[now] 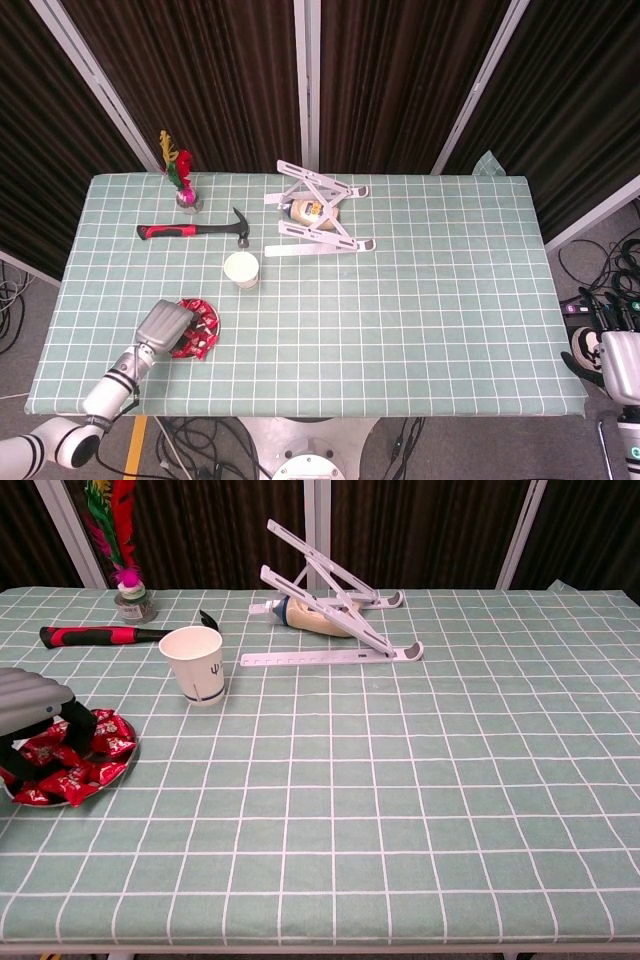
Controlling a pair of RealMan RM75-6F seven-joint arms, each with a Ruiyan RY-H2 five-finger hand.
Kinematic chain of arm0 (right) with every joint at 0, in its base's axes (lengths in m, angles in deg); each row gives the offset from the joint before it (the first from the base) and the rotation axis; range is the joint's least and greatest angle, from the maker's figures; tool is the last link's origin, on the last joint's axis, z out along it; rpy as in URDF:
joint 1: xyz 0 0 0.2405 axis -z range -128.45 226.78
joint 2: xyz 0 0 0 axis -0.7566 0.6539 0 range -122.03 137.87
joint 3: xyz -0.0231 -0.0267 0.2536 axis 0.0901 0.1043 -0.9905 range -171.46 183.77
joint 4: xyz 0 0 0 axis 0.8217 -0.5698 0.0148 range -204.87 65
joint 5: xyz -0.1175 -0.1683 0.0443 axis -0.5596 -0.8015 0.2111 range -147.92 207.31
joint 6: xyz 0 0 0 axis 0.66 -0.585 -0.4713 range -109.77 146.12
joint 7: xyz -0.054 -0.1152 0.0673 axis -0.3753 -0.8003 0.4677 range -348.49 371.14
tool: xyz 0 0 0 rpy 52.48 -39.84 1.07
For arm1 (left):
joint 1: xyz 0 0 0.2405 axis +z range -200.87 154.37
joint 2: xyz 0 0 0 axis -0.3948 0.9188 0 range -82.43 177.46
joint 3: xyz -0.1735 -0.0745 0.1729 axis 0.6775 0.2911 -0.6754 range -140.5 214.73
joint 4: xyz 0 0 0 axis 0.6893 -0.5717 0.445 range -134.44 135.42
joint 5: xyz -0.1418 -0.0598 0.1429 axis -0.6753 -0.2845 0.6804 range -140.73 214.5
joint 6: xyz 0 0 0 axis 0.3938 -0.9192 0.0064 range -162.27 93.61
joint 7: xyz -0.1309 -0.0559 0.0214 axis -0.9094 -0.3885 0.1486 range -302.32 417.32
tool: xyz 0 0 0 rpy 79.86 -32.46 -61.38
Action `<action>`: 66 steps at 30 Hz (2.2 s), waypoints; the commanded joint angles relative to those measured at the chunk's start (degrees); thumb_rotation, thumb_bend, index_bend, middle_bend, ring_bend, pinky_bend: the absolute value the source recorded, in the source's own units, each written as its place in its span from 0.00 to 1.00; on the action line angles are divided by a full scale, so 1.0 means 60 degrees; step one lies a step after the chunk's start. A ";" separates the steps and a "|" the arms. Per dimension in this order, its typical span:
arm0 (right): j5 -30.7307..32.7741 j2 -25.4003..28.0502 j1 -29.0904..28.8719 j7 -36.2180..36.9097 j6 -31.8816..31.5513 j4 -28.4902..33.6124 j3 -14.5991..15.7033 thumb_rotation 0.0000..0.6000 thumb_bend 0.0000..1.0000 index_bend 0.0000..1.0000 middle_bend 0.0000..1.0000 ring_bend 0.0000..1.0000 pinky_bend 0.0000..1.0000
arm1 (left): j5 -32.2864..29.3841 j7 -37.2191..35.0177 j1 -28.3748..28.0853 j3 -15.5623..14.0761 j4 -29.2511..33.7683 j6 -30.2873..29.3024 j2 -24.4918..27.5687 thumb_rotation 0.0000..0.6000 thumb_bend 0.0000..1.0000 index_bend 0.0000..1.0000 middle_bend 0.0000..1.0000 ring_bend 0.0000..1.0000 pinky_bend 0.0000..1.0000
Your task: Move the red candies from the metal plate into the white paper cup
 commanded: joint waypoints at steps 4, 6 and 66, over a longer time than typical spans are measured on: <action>-0.0011 0.0027 0.0006 0.0019 -0.0016 0.0018 -0.0003 1.00 0.10 0.08 0.24 0.10 0.25 | 0.0019 -0.0671 0.0005 0.0126 0.0118 -0.0144 0.0234 1.00 0.49 0.69 0.73 0.93 1.00; -0.0025 0.0035 0.0009 0.0023 -0.0031 0.0024 -0.0003 1.00 0.10 0.08 0.24 0.10 0.25 | 0.0050 -0.0741 0.0000 0.0192 0.0198 -0.0264 0.0339 1.00 0.49 0.70 0.74 0.93 1.00; 0.0042 0.0078 0.0058 0.0401 -0.0071 -0.0199 -0.0071 1.00 0.10 0.08 0.26 0.13 0.32 | -0.1408 0.0407 -0.1878 0.1614 0.0837 -0.0783 0.0398 1.00 0.42 0.42 0.45 0.91 1.00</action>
